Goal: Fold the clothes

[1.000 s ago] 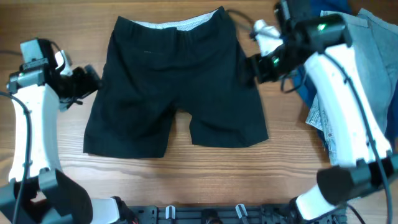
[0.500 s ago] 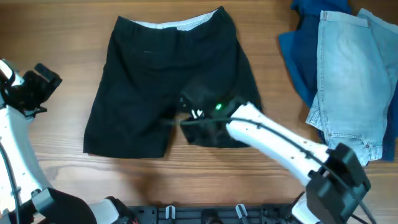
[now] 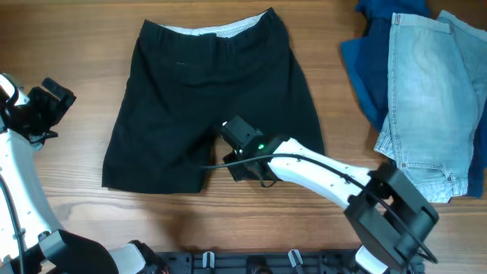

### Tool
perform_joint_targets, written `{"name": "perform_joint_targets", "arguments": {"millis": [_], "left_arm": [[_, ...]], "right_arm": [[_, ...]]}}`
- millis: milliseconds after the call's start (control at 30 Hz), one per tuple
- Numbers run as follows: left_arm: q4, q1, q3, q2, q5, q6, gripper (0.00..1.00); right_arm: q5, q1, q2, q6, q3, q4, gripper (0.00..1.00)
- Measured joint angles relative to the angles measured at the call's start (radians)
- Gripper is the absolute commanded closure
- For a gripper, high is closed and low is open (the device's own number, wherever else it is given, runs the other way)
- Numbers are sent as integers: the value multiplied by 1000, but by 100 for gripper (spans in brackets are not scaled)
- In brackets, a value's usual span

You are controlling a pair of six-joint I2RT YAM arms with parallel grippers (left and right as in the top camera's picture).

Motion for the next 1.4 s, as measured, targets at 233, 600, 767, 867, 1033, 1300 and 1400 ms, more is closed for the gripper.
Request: {"name": "perform_joint_targets", "arguments": {"millis": [233,600,767,867,1033,1300,1400], "left_arm": [[-8,0,0,0,0,0,0],[-14,0,0,0,0,0,0],[-7,0,0,0,0,0,0],[-1,0,0,0,0,0,0],[8,0,0,0,0,0,0],[8,0,0,0,0,0,0],[8,0,0,0,0,0,0]], "right_arm": [[30,1,76,-15,1,36,74],[64,2,26,10,5,-154,95],[-63,3,-79,9,5,-269,92],[-141,26,-89,-9,5,-297,71],[-238,97,-89,-64,5,-319,34],[-293,68,-214,-95,70,-328,18],[-231,-61,-343,-85,114,-244,14]]}}
